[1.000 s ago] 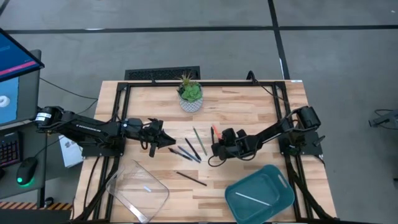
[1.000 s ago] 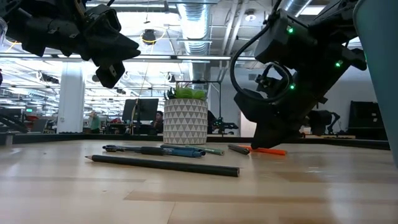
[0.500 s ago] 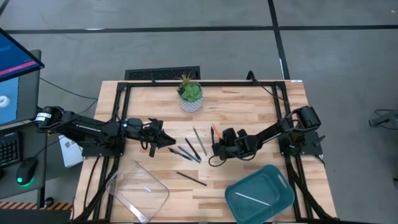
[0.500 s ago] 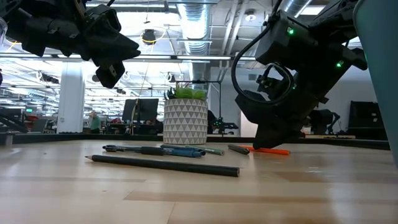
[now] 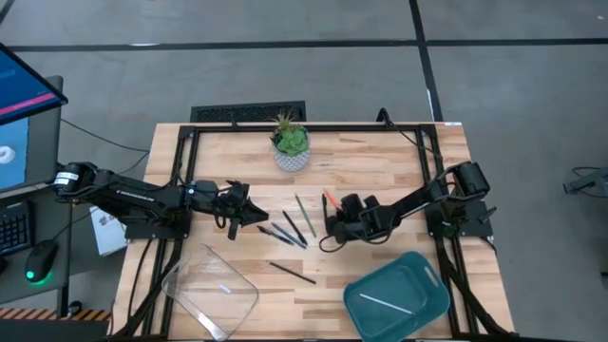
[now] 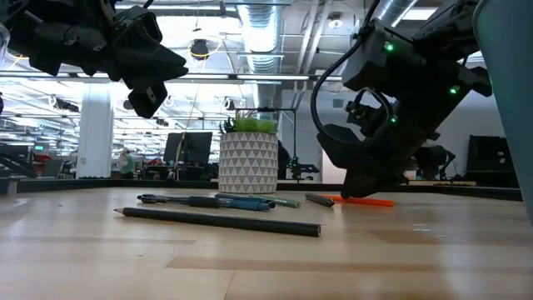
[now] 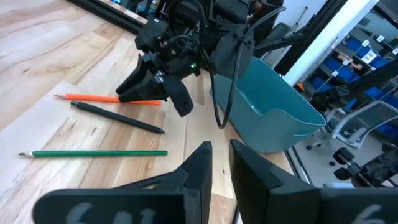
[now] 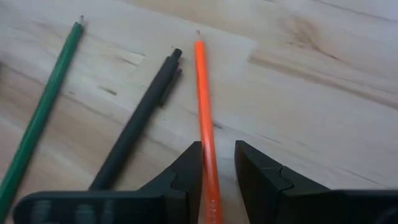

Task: Sort pens & pencils
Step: Put the orange pencil into the blue bin

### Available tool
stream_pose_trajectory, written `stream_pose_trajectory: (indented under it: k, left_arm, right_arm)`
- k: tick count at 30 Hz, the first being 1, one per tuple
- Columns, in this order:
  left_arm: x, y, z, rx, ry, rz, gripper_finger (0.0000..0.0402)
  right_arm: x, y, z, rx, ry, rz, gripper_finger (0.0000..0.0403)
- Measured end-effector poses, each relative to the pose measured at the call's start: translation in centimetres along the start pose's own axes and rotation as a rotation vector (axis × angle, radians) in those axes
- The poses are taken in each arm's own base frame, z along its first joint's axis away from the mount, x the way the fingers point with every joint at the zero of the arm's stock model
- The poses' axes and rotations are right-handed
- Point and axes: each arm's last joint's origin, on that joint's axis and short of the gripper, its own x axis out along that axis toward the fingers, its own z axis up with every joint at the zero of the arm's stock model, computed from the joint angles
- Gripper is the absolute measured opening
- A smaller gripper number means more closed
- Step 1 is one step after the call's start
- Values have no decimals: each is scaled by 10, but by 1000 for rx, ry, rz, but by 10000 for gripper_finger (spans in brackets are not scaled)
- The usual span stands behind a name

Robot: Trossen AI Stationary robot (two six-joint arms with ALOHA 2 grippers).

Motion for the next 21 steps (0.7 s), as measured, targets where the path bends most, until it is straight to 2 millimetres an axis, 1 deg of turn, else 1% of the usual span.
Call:
stream_pose_trajectory:
  k: [3,14,18,21]
  left_arm:
    - [0,0,0,0,0,0,46]
    - [0,0,0,0,0,0,46]
    - [0,0,0,0,0,0,46]
    - [0,0,0,0,0,0,46]
  right_arm:
    - [0,-2,-2,23,-1,-2,118]
    - [-2,-2,-5,10,-5,0,118]
    - [3,0,-11,-3,-31,-13,118]
    - [8,2,-19,-14,-63,-17,118]
